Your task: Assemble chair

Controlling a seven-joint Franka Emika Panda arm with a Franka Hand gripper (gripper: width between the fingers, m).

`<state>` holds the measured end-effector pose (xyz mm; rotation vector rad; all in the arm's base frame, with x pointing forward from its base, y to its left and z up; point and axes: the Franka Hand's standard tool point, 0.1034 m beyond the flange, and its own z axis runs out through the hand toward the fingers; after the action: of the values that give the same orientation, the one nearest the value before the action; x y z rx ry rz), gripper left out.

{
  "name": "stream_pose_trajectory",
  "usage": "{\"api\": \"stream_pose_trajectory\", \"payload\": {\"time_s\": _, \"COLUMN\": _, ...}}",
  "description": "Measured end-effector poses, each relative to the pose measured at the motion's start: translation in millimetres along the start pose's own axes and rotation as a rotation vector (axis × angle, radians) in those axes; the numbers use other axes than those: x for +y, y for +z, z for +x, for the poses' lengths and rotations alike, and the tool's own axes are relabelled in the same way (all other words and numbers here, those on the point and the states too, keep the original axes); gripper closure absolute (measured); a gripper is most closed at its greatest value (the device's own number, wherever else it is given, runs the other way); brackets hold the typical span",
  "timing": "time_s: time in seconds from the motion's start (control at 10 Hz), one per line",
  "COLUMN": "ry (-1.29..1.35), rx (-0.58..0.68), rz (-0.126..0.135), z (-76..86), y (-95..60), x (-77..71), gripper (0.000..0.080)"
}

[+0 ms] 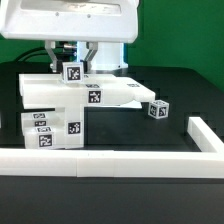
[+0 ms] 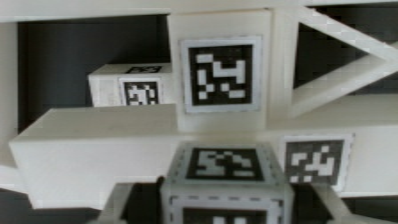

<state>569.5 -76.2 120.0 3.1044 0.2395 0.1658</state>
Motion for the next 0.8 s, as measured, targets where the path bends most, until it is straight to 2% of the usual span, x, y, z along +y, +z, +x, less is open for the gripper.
{"api": "stream_pose_trajectory", "payload": {"time_s": 0.4, "ry": 0.323, "rx": 0.024, "rz": 0.011, "z": 0.8, "y": 0.5, "x": 0.5, "gripper": 0.0515}}
{"api": "stream_pose_trajectory", "payload": {"time_s": 0.8, "ry": 0.706, "rx": 0.053, "rz": 0.034, "z": 2.8, "y": 0.9, "x": -0.1, "gripper": 0.0515}}
